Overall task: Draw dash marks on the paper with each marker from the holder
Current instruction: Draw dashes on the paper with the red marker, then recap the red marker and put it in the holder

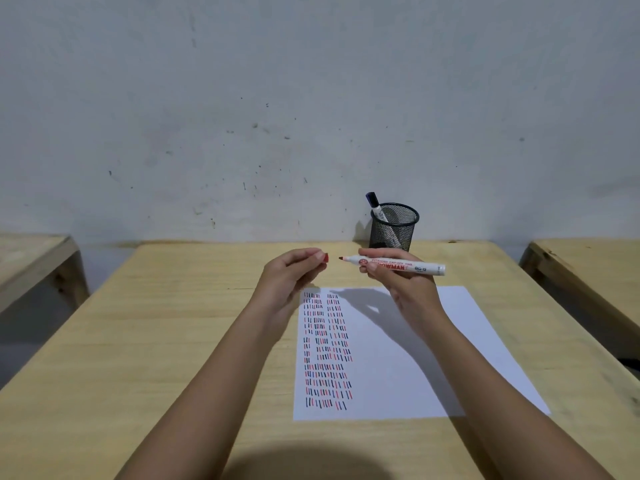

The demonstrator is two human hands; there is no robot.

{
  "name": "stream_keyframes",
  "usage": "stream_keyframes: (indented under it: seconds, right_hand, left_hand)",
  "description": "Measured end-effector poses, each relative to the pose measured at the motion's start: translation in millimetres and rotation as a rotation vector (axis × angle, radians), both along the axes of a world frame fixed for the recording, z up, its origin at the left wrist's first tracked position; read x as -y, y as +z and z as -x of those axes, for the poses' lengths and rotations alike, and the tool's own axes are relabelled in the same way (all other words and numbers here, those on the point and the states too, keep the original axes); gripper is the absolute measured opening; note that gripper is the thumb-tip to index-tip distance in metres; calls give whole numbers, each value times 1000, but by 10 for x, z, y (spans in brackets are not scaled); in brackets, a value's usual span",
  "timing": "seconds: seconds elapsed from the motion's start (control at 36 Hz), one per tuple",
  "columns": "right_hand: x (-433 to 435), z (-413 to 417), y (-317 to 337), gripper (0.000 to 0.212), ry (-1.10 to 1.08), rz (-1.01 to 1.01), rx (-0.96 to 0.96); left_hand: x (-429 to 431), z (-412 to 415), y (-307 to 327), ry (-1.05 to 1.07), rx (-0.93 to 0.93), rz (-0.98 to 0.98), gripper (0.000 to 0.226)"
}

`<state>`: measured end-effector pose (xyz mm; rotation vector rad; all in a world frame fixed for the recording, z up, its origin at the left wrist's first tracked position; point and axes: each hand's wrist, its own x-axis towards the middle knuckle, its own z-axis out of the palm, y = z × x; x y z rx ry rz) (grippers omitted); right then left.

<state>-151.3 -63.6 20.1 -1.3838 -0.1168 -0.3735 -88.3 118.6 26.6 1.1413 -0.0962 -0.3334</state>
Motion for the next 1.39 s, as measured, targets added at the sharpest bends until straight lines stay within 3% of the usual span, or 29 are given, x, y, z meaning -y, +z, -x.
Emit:
stream_keyframes:
  seconds: [0.11, 0.25, 0.39, 0.5, 0.61, 0.72, 0.83, 0.97, 1.06, 1.11, 1.22, 1.39]
  right_hand:
    - [-8, 1, 0, 22, 27, -21, 27]
    - [-11, 16, 0, 44, 38, -31, 40]
    - [-10, 32, -8, 18, 62, -18, 31]
    - [-28, 36, 5, 33, 83, -10, 20]
    - [-39, 21, 11, 24, 66, -50, 43]
    - [-62, 32, -1, 41, 64, -58, 46]
    - [-44, 65, -18, 44, 93, -49, -4]
    - [17, 110, -17, 22, 72, -163, -32]
    - [121, 141, -25, 33, 37, -236, -14]
    - [185, 170, -34, 37, 45, -192, -4]
    - [273, 177, -10, 16, -31, 43, -31]
    - [367, 73, 283, 24, -120, 430, -29]
  left_hand:
    - [75, 66, -17, -37, -74, 135, 11]
    - [128, 115, 1, -44, -91, 164, 12]
    - [158, 172, 29, -73, -78, 115, 12]
    - [152, 185, 46, -103, -45, 35, 15]
    - [158, 172, 84, -131, 16, -31, 23]
    - [147, 161, 100, -139, 69, -75, 26]
    - [111, 185, 93, -139, 92, -104, 32]
    - [83, 169, 162, -102, 111, -115, 16]
    - [29, 109, 214, -38, 119, -96, 14]
    - [22, 62, 241, 13, 126, -66, 15]
    - [150, 10, 337, 55, 198, -71, 18]
    - [515, -95, 625, 85, 424, -189, 20]
